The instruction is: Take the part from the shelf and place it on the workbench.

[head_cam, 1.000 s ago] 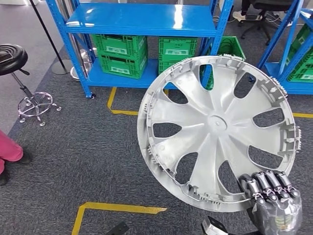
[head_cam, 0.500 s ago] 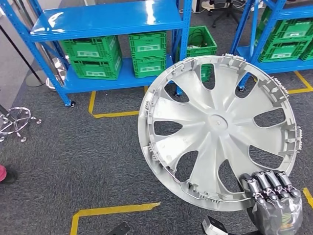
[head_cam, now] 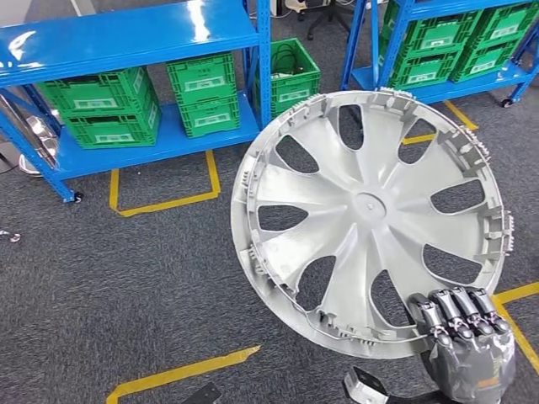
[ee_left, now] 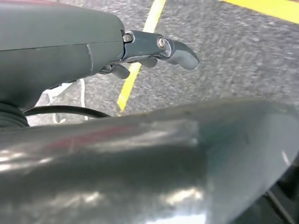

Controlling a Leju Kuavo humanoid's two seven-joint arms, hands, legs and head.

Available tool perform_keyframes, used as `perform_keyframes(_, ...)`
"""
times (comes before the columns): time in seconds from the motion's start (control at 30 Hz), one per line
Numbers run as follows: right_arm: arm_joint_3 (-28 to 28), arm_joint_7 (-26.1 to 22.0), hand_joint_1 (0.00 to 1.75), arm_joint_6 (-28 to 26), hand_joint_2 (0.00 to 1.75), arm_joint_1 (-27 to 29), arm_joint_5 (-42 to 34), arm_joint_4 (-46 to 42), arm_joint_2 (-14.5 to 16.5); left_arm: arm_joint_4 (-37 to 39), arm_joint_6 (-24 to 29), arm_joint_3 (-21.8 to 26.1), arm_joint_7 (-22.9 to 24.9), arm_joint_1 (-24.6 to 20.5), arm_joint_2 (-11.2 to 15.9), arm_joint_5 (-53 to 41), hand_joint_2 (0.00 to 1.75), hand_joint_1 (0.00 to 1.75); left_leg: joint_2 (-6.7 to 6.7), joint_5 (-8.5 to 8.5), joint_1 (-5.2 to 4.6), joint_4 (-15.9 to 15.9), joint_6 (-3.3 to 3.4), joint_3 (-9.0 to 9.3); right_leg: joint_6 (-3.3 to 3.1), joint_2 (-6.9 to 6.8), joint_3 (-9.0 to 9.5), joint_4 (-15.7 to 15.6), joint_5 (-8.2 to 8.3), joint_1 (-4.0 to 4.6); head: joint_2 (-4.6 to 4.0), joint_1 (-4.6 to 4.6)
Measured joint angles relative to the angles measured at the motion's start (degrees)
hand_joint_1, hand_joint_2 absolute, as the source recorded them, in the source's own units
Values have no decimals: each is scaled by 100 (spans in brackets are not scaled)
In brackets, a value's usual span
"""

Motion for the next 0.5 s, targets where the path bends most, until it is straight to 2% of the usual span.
perform_keyframes(0.07, 3, -4, 175, 0, 175, -14, 1, 1, 0, 0, -4, 0, -3, -2, -7, 0, 0, 0, 145, 12, 1, -29, 34, 12, 39, -300, -333, 664, -342, 11, 0, 29)
perform_keyframes(0.1, 4, -5, 175, 1, 175, -19, 1, 2, 0, 0, -5, 0, -4, 3, -7, 0, 0, 0, 221, 10, -3, -26, 39, 11, 61, -361, -527, 1059, -501, 7, 0, 36)
perform_keyframes(0.13, 3, -6, 175, 1, 175, -19, 0, 3, 0, 0, -5, 0, -4, 7, -6, 0, 0, 0, 296, 6, -6, -25, 41, 12, 78, -385, -667, 1342, -580, 2, 0, 35)
perform_keyframes(0.17, 1, -5, 175, 2, 175, -17, 0, 4, 0, 0, -5, 0, -4, 8, -6, 0, 0, 0, 367, 0, -7, -23, 39, 15, 91, -398, -706, 1423, -552, -3, 0, 35)
perform_keyframes(0.2, -3, -4, 175, 2, 175, -15, 0, 5, 0, 0, -4, 0, -4, 5, -8, 0, 0, 0, 433, -9, -7, -19, 32, 20, 96, -423, -612, 1250, -417, -7, 0, 36)
perform_keyframes(0.23, -4, -3, 175, 2, 175, -14, 1, 5, 0, 0, -4, 0, -4, 0, -11, 0, 0, 0, 491, -21, -6, -13, 17, 29, 97, -477, -412, 881, -223, -11, 0, 37)
perform_keyframes(0.27, -5, -2, 175, 2, 175, -18, 1, 5, 0, 0, -4, 0, -4, -4, -14, 0, 0, 0, 544, -38, -13, -7, -4, 40, 92, -589, -177, 449, -73, -2, 0, 38)
perform_keyframes(0.3, -3, -3, 175, 2, 175, -23, 1, 4, 0, 0, -4, 0, -4, -8, -15, 0, 0, 0, 590, -59, -28, 8, -34, 49, 68, -670, 31, 89, 38, 5, 0, 35)
perform_keyframes(0.33, 0, -4, 175, 1, 175, -31, 1, 2, 0, 0, -4, 0, -4, -11, -14, 0, 0, 0, 628, -73, -44, 20, -63, 56, 37, -724, 157, -124, 82, 17, 0, 32)
perform_keyframes(0.37, 1, -3, 175, 1, 175, -36, -1, 1, 0, 0, -4, 0, -3, -14, -12, 0, 0, 0, 666, -81, -58, 27, -91, 64, 1, -735, 202, -197, 74, 33, 0, 29)
perform_keyframes(0.43, -2, 0, 175, 0, 175, -35, -3, -2, 0, -1, -4, 0, 0, -19, -15, 0, 0, 0, 739, -96, -56, 33, -141, 80, -76, -621, 197, -194, 96, 42, 0, 27)
perform_keyframes(0.5, -4, 2, 175, 0, 175, -33, -3, -2, 0, -1, -4, 0, 2, -25, -19, 0, 0, 0, 639, -247, -32, 191, -194, 40, -144, -524, 194, -208, 117, 32, 0, 19)
